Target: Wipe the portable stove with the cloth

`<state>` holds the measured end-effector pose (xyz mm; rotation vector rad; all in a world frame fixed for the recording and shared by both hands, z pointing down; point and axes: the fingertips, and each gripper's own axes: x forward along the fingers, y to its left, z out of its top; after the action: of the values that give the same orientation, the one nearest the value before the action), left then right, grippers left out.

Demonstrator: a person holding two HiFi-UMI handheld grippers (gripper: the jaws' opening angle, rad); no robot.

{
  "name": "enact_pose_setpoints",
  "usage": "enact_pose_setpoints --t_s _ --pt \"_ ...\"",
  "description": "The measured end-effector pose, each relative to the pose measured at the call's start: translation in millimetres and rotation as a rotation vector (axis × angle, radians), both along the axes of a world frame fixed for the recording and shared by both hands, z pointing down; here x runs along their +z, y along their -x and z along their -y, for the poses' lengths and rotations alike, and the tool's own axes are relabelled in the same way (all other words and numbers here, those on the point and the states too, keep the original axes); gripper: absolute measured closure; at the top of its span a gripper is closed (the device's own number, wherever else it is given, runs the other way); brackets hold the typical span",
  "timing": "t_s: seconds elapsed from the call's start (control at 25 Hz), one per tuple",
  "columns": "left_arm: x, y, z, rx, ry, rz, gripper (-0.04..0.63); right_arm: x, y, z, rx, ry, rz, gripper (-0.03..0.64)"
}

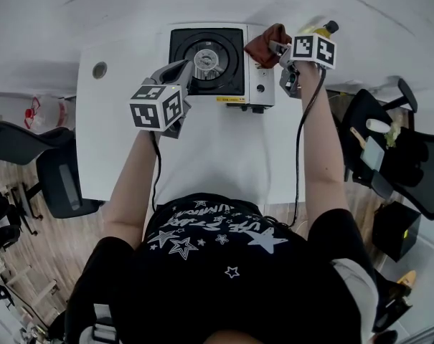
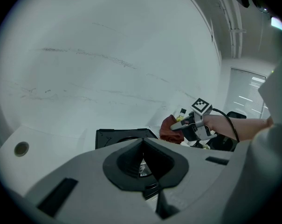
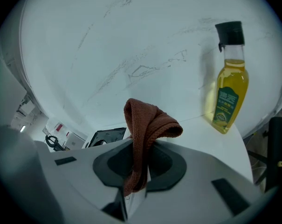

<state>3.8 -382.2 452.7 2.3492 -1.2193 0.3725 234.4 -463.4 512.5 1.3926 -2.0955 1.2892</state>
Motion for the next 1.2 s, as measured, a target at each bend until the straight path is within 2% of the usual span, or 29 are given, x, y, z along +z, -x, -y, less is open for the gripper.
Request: enact_pose_setpoints --t_s 0.32,0.56,0.76,0.92,1.2 --pt "-3.9 6.2 -6.4 0.003 -0.006 -0.010 0.588 -1.9 -16.1 -16.6 0.054 0.003 -0.004 0.557" --pt "-13.3 16.3 -16.0 0.002 -0.022 -0.025 0.588 -32.5 0.4 -25.3 0.034 -0.049 0.002 0.557" --pt "-29.8 33.1 -23.3 -0.015 -0.050 -0.037 0.588 -71.6 39.8 -33.9 -0.044 -0.119 0.012 0.557" --pt "-37.4 50.2 -28.1 -0.036 -0.065 -0.045 0.588 -94.2 87.1 -42.0 -0.132 -0.156 0.047 0.557" --pt "-36.2 83.5 -35.9 -0.078 -0.067 -0.038 0.588 -98.9 182.4 -60.1 -0.323 -0.155 0.062 0.557"
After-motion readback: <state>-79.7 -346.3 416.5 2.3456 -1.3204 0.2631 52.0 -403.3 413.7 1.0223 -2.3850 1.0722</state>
